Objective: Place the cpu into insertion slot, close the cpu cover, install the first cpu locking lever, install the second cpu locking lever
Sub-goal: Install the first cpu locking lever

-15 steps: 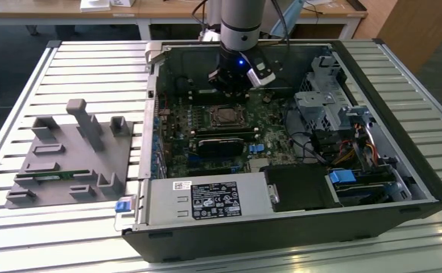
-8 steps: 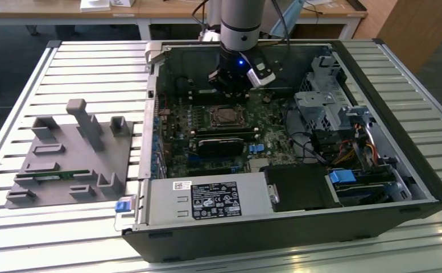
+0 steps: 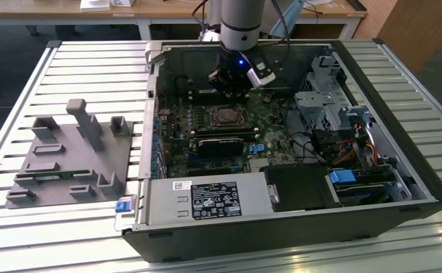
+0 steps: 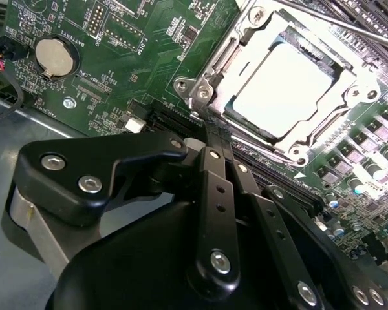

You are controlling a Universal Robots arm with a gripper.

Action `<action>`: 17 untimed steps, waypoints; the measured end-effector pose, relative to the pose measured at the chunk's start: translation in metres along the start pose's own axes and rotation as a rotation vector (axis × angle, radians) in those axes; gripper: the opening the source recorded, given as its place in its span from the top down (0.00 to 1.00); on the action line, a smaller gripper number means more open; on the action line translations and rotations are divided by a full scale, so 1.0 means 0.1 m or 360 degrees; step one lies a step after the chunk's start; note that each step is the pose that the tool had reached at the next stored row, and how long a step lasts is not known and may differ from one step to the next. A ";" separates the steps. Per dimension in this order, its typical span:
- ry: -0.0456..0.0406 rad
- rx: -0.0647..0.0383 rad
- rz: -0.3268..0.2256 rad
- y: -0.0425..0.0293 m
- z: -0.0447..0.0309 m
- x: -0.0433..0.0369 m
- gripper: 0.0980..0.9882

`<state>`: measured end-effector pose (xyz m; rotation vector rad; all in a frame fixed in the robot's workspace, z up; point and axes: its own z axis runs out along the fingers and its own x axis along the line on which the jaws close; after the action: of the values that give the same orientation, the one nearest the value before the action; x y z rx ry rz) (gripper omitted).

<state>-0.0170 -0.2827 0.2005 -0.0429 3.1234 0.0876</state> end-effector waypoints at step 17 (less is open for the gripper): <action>0.0003 0.0063 -0.0001 0.011 0.020 0.000 0.99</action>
<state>-0.0170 -0.2815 0.1986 -0.0435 3.1256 0.0261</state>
